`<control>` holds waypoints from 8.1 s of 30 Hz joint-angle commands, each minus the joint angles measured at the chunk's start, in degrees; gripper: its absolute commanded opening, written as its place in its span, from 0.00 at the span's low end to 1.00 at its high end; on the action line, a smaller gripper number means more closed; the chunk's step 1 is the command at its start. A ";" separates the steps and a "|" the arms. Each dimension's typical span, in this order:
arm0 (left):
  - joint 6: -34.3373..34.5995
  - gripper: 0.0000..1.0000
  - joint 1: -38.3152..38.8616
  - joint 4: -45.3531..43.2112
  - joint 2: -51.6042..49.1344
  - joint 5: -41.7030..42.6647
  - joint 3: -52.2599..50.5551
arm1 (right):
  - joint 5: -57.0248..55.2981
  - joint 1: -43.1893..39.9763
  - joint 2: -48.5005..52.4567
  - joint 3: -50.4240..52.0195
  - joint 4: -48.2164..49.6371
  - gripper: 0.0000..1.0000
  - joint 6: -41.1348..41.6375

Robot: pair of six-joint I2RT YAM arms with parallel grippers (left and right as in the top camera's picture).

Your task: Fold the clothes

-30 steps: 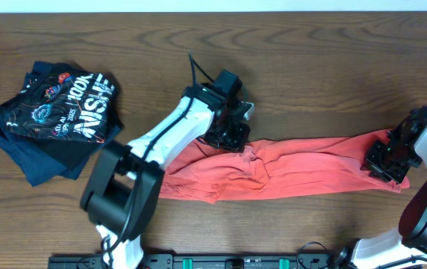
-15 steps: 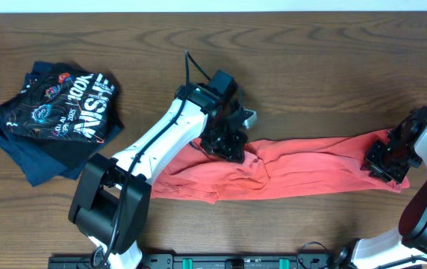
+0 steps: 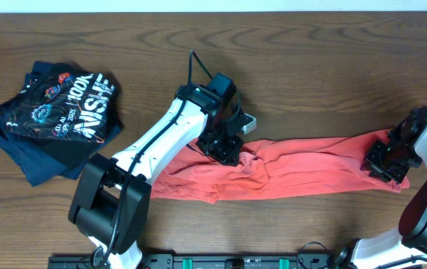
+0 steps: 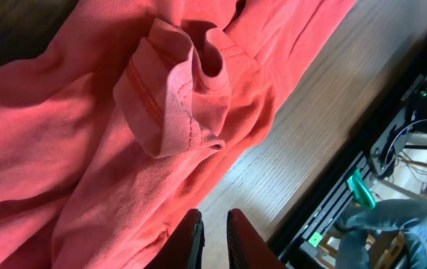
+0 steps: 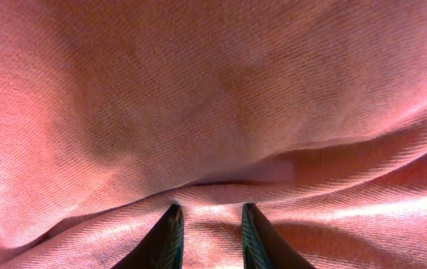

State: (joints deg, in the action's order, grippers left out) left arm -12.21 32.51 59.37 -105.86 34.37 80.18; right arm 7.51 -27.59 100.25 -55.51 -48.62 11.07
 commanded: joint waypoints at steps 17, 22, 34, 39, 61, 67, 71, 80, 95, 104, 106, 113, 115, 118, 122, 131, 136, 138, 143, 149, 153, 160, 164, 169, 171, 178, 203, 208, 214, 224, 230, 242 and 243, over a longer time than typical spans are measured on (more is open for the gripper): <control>5.46 0.08 3.89 -10.80 1.01 -2.10 -3.17 | 0.02 1.05 -0.59 0.35 -0.20 0.25 0.00; 5.53 0.08 3.78 -15.67 -0.33 -2.80 -7.37 | 0.02 1.05 -0.59 0.35 -0.33 0.25 0.00; 15.80 0.09 -0.90 -21.33 -1.64 -14.99 -12.55 | 0.04 1.05 -0.59 0.35 -0.44 0.25 0.00; 15.98 0.09 -1.64 -21.38 -1.64 -14.99 -14.62 | 0.04 1.05 -0.59 0.35 -0.46 0.25 0.02; 30.03 0.14 -18.18 -6.45 6.86 -17.11 -14.60 | 0.04 1.05 -0.59 0.35 0.00 0.25 0.00; 30.42 0.14 -19.21 -6.64 6.84 -17.77 -17.22 | 0.04 1.05 -0.59 0.35 -0.02 0.25 0.02; 30.77 0.23 -19.34 -12.31 6.78 -17.79 -22.03 | 0.04 1.05 -0.59 0.35 -0.02 0.25 0.02; 30.73 0.34 -19.45 -23.10 4.92 -23.06 -25.53 | 3.52 1.05 -0.59 0.35 2.91 0.25 0.07; 29.77 0.34 -25.00 -33.83 3.93 -23.37 -24.63 | 4.15 5.95 -0.59 0.00 25.24 0.33 1.99; 26.86 0.59 -27.65 -21.16 8.59 -23.26 -14.75 | -0.66 1.55 -4.81 -11.43 8.37 0.48 -6.75; 26.88 0.65 -27.69 -18.99 10.40 -23.26 -13.60 | 0.09 -0.22 -5.62 -12.11 6.97 0.56 -11.43; 27.32 0.75 -27.67 -9.73 14.91 -22.84 -13.51 | 1.44 -4.00 -3.30 -9.75 5.35 0.58 -23.87; 27.32 0.75 -27.67 -7.45 14.91 -22.84 -13.51 | -0.44 -4.55 -1.90 -9.27 5.33 0.60 -25.11; 27.32 0.75 -27.67 -5.60 14.91 -22.84 -13.53 | -4.11 -5.14 -0.31 -9.18 4.74 0.62 -25.18; 27.34 0.75 -27.67 -5.49 14.91 -22.82 -13.53 | -4.52 -5.79 0.81 -9.18 4.02 0.62 -27.08; 27.52 0.75 -27.67 -5.49 14.91 -20.24 -13.53 | -6.27 -5.88 4.59 -8.72 4.22 0.62 -27.87; 27.52 0.75 -27.69 -5.66 14.91 -20.26 -13.53 | -5.55 -5.70 6.97 -8.59 4.37 0.62 -27.87; 27.52 0.75 -27.67 -5.66 14.91 -20.26 -13.53 | -5.55 -5.73 7.39 -8.59 4.52 0.62 -27.87; 27.52 0.75 -27.67 -5.68 14.91 -20.26 -13.53 | -2.01 -5.70 7.67 -8.55 5.44 0.59 -27.87; 27.52 0.75 -27.67 -5.64 14.91 -20.26 -13.53 | 0.50 -5.31 7.69 -8.52 5.62 0.55 -27.91; 27.52 0.75 -27.67 -5.64 14.91 -20.24 -13.53 | 0.46 -4.96 7.69 -8.44 5.57 0.51 -27.91; 27.52 0.75 -27.67 -5.62 14.91 -20.00 -13.53 | 0.44 -4.96 7.72 -6.21 7.45 0.52 -28.94; 27.52 0.75 -27.67 -5.62 14.91 -20.02 -13.53 | 0.48 -4.96 7.72 -4.63 9.22 0.52 -28.92; 27.52 0.75 -27.67 -5.64 14.91 -20.02 -13.53 | 2.64 -4.39 7.69 -4.66 9.92 0.33 -28.94; 27.52 0.75 -27.67 -5.62 14.91 -20.02 -13.53 | 2.62 -3.93 7.69 -4.66 10.05 0.22 -28.94; 27.52 0.75 -27.67 -5.60 14.91 -20.00 -13.53 | 2.49 -2.47 7.54 -6.49 9.99 0.01 -28.37; 27.52 0.75 -27.67 -4.04 14.91 -20.02 -13.53 | -13.40 19.10 6.99 -34.01 -14.60 0.01 -12.57; 27.52 0.75 -27.67 -3.89 14.91 -20.04 -13.53 | -13.73 26.82 6.99 -33.81 -18.36 0.01 -9.90; 27.50 0.75 -27.67 -3.87 14.91 -20.02 -13.53 | -13.73 33.44 7.02 -31.54 -22.16 0.01 -6.49; 27.50 0.76 -27.67 -3.87 14.91 -20.02 -13.53 | -13.68 39.43 7.02 -24.04 -19.08 0.01 -1.60; 27.50 0.76 -27.67 -3.87 14.91 -20.02 -13.53 | -13.33 41.55 6.99 -21.33 -17.53 0.01 -1.20; 27.50 0.76 -27.67 -3.28 14.91 -20.02 -13.55 | 6.45 42.77 6.99 -21.22 -12.48 0.15 -0.42; 27.50 0.76 -27.67 -3.21 14.91 -20.02 -13.55 | 6.51 42.77 7.02 -21.22 -11.93 0.20 -0.37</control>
State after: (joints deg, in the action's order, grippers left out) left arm 15.18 4.97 55.70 -91.00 13.78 66.13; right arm 6.44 14.55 107.31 -76.95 -61.25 10.15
